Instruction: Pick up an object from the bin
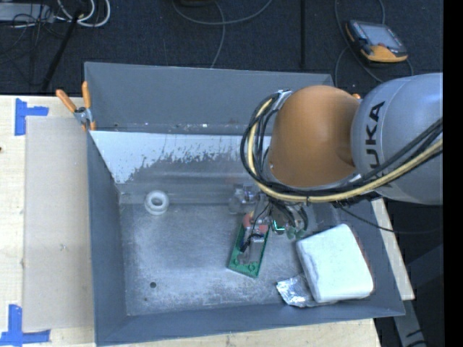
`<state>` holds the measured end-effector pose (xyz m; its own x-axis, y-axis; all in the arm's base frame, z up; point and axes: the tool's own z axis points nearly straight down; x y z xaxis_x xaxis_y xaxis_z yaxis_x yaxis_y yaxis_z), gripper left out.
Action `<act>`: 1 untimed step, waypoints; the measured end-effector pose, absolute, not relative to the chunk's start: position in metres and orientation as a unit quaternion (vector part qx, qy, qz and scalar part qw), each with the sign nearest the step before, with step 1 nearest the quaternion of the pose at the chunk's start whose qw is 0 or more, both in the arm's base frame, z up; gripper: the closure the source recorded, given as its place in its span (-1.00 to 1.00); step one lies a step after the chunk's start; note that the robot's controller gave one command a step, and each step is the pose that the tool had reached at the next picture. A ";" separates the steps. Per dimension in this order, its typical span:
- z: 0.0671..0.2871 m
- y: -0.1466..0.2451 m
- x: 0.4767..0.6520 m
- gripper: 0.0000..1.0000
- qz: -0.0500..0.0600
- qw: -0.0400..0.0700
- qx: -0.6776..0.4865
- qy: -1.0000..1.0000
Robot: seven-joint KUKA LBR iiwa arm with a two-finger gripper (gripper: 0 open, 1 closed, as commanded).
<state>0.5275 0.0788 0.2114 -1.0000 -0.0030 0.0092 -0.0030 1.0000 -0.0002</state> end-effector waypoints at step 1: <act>0.128 0.054 0.558 -1.00 0.000 0.003 0.150 -0.989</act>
Offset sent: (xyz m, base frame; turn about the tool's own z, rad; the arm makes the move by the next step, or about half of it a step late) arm 0.0314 -0.0250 -0.0809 -0.2981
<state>0.5580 0.0539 0.1279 -0.9551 -0.2961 0.0052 -0.2961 0.9552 0.0012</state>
